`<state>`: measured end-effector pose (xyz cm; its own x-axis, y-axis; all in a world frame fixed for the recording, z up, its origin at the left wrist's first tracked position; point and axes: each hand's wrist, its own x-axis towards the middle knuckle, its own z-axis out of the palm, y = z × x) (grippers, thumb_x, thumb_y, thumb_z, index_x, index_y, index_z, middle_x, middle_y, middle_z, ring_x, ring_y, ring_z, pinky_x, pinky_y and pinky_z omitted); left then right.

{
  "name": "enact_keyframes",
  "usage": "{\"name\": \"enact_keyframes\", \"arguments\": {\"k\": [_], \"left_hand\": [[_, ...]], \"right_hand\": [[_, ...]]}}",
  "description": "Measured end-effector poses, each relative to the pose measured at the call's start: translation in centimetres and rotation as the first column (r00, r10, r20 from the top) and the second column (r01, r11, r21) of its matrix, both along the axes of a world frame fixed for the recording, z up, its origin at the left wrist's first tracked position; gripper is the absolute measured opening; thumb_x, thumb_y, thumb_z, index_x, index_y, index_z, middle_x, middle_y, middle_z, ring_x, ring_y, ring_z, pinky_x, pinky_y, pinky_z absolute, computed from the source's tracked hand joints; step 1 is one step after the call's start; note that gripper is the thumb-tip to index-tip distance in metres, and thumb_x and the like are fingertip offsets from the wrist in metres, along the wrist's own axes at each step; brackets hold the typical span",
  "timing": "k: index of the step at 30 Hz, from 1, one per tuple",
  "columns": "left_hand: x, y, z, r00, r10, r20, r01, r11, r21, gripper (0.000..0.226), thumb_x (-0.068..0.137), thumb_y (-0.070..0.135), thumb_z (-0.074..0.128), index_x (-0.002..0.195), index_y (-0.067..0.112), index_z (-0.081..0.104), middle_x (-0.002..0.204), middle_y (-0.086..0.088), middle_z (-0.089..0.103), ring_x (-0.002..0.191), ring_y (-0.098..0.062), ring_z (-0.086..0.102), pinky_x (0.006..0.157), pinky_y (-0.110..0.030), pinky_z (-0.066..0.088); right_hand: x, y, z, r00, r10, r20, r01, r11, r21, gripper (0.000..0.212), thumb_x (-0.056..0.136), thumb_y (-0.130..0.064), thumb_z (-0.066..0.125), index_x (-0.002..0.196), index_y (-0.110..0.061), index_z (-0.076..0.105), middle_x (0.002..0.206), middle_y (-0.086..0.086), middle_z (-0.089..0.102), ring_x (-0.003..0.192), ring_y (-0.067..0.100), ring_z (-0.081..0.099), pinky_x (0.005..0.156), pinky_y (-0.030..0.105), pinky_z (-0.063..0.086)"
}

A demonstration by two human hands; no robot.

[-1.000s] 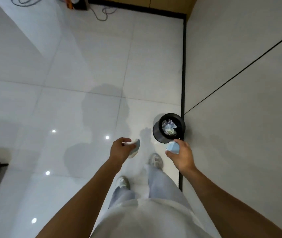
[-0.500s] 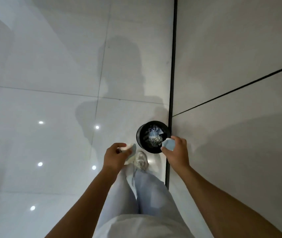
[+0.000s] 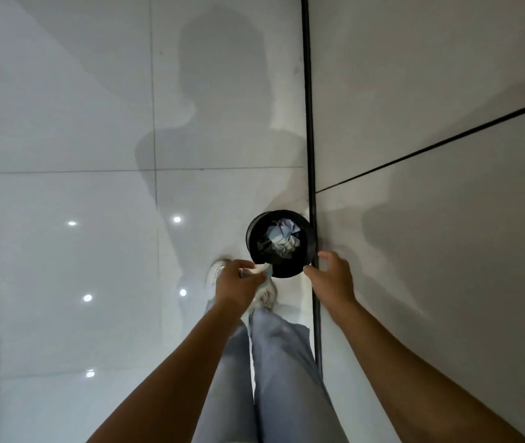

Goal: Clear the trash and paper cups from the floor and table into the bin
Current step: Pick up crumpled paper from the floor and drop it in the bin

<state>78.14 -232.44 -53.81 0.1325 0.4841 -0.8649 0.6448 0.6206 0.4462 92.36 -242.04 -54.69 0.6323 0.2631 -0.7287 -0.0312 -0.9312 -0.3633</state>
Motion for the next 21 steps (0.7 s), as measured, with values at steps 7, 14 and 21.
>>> {"name": "enact_keyframes", "arguments": {"k": [7,14,21], "left_hand": [[5.6,-1.3,-4.6,0.985,-0.172,-0.008,0.172,0.984,0.053,0.042,0.079,0.023,0.075,0.118,0.015,0.062,0.112,-0.008,0.067,0.098,-0.021,0.062,0.083,-0.031,0.051],[5.5,-1.3,-5.4,0.978,-0.204,0.035,0.206,0.978,-0.042,0.053,0.081,0.018,0.073,0.131,0.016,0.054,0.132,-0.010,0.056,0.117,-0.025,0.055,0.099,-0.034,0.046],[-2.3,-1.1,-0.6,0.985,0.156,0.070,-0.155,0.988,-0.022,0.049,0.080,0.013,0.074,0.126,0.014,0.057,0.129,-0.008,0.057,0.112,-0.019,0.056,0.084,-0.027,0.045]], "right_hand": [[1.5,-1.6,-0.4,0.997,-0.077,-0.012,0.078,0.996,0.047,0.039,0.087,-0.021,0.061,0.125,-0.018,0.052,0.132,0.007,0.045,0.110,0.020,0.050,0.084,0.025,0.037],[2.3,-1.5,-0.4,1.000,0.026,-0.007,-0.025,0.997,0.071,0.039,0.087,-0.024,0.061,0.124,-0.019,0.052,0.126,0.005,0.050,0.096,0.010,0.045,0.076,0.022,0.035],[-0.1,0.8,2.4,0.969,0.246,-0.036,-0.241,0.965,0.106,0.043,0.086,-0.019,0.062,0.127,-0.015,0.052,0.128,0.007,0.052,0.110,0.017,0.051,0.082,0.024,0.038]]}}
